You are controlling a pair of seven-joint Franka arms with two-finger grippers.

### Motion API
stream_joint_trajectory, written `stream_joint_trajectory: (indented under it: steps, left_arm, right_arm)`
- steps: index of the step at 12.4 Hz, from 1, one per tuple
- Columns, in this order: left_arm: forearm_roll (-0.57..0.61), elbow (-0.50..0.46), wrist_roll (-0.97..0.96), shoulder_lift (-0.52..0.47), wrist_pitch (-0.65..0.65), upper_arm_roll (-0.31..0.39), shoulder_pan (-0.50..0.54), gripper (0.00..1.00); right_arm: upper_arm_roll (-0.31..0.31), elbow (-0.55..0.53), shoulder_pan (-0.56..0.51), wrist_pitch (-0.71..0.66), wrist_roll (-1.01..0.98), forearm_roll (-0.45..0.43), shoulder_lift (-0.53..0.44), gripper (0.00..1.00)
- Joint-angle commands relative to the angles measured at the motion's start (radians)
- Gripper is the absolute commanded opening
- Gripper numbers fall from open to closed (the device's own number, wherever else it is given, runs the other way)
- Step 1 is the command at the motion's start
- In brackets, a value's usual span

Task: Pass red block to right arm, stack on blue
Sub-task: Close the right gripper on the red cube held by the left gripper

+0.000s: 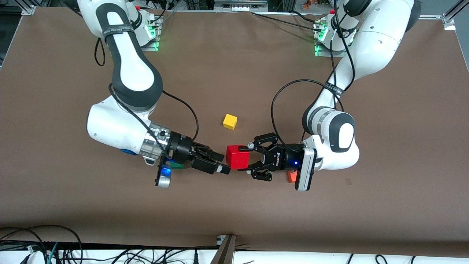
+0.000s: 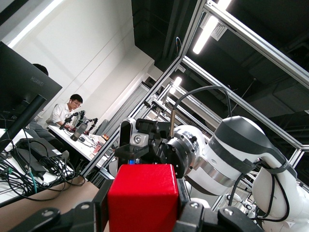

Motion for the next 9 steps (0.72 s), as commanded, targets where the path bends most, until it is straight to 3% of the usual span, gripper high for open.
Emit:
stream_joint_trajectory:
  steps: [1,5,6,8,9]
  left_arm:
    - [-0.019,0.039,0.008,0.023,-0.015,0.001,-0.003,0.00]
    - [-0.019,0.041,0.005,0.023,-0.015,0.001,-0.001,0.00]
    - [-0.019,0.041,0.005,0.023,-0.015,0.001,-0.001,0.00]
    - [-0.019,0.041,0.005,0.023,-0.015,0.001,-0.001,0.00]
    - [-0.019,0.041,0.005,0.023,-0.015,0.001,-0.001,0.00]
  right_arm:
    - [-0.002,0.051,0.011,0.011,0.046,-0.022,0.021,1.00]
    - [0.001,0.066,0.055,0.031,0.071,-0.057,0.022,1.00]
    - [0.003,0.066,0.061,0.033,0.071,-0.074,0.022,0.93]
    - [0.009,0.066,0.052,0.027,0.066,-0.079,0.022,0.00]
    - [0.009,0.066,0.052,0.027,0.066,-0.081,0.022,0.00]
